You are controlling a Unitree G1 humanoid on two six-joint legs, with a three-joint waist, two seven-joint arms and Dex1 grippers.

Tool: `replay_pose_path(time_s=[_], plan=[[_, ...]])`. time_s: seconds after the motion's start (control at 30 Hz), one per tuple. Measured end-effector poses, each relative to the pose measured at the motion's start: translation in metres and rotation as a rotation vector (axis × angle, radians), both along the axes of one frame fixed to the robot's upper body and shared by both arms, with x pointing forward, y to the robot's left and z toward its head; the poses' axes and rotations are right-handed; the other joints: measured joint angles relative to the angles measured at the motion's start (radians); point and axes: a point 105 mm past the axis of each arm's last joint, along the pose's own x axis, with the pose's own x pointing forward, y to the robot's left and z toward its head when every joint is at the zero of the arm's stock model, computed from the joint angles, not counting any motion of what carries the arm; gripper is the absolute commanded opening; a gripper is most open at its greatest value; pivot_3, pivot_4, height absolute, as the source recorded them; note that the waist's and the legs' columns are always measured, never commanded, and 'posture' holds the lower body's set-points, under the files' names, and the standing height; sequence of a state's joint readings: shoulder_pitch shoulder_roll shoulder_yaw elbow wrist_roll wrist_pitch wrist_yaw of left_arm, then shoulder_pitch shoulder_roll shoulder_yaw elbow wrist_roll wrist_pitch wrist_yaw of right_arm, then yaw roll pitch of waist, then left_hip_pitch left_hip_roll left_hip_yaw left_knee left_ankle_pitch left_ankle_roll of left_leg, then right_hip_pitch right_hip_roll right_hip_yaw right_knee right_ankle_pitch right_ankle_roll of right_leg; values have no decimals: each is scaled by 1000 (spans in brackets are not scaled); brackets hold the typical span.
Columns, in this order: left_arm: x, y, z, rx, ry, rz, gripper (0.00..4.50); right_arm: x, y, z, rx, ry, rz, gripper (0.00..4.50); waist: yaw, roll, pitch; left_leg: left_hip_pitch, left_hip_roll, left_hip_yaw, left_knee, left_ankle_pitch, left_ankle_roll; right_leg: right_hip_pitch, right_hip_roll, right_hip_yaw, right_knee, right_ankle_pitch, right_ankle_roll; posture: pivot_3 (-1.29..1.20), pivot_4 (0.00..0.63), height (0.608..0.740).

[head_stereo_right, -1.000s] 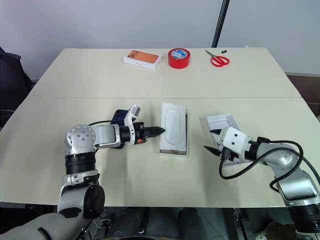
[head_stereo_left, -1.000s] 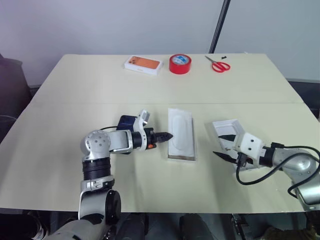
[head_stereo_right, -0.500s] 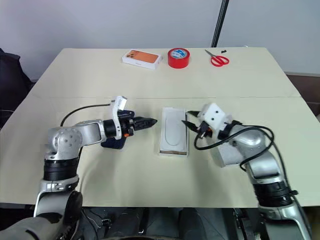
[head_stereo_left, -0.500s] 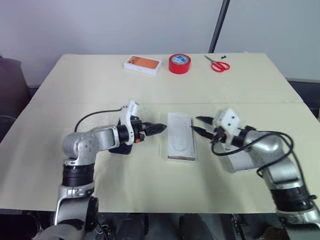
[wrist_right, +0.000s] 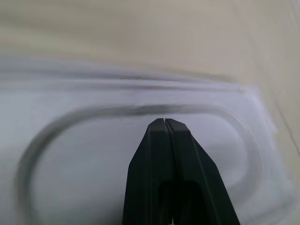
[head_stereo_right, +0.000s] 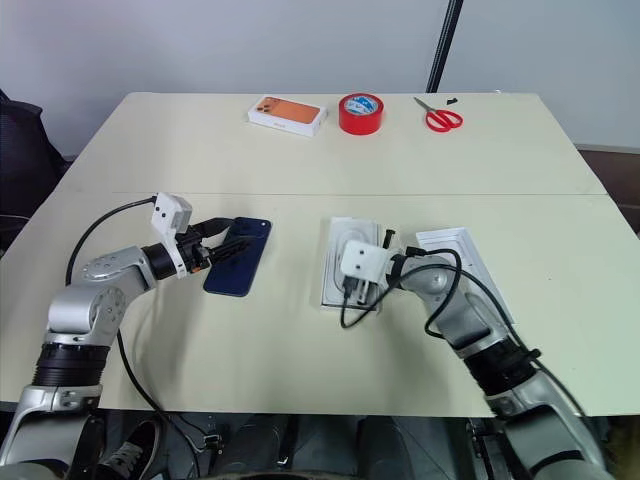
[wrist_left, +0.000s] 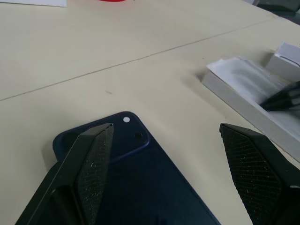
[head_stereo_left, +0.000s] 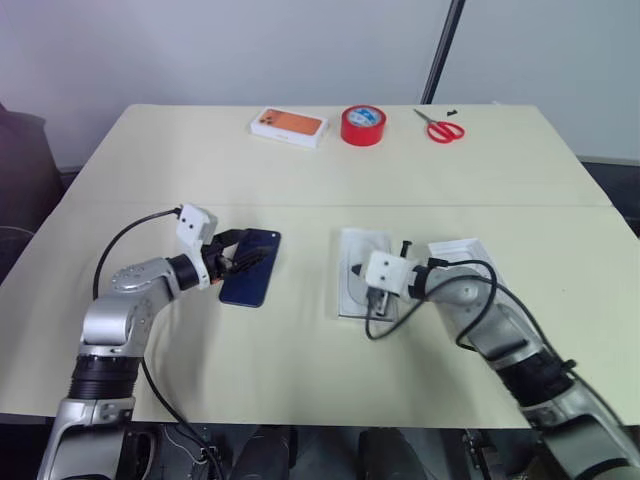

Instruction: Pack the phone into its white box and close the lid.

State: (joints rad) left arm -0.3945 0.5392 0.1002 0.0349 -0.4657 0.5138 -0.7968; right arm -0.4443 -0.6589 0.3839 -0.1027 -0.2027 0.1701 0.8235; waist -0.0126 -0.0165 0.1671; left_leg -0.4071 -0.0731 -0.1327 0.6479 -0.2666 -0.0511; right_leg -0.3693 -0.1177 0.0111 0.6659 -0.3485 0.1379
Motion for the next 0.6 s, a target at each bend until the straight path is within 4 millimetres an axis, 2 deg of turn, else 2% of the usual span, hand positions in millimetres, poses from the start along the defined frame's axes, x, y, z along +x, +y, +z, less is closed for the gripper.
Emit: replay_pose_path(time_s=[0.13,0.2,0.5,0.6], plan=[[-1,-2,0,-5,-7,-5,3821,-27,8,-5,-56,105,124,24,-10,0,0,0,1,0,0,0,0,0,1,0,1,0,0,0,150,740],[-2,-2,0,-6,-10,-6,3821,-32,10,-4,-68,134,143,24,-10,0,0,1,1,0,0,0,-1,0,1,0,2,0,0,0,150,740],[-1,-1,0,-7,-8,4,3821,-23,19,-4,30,169,96,24,-9,0,0,0,1,-1,0,1,-1,-1,1,0,2,0,0,0,150,740],[-1,2,-4,-2,29,14,3821,-6,14,5,43,108,38,24,-7,0,0,0,1,0,0,1,-1,-1,1,0,2,0,0,0,150,740]])
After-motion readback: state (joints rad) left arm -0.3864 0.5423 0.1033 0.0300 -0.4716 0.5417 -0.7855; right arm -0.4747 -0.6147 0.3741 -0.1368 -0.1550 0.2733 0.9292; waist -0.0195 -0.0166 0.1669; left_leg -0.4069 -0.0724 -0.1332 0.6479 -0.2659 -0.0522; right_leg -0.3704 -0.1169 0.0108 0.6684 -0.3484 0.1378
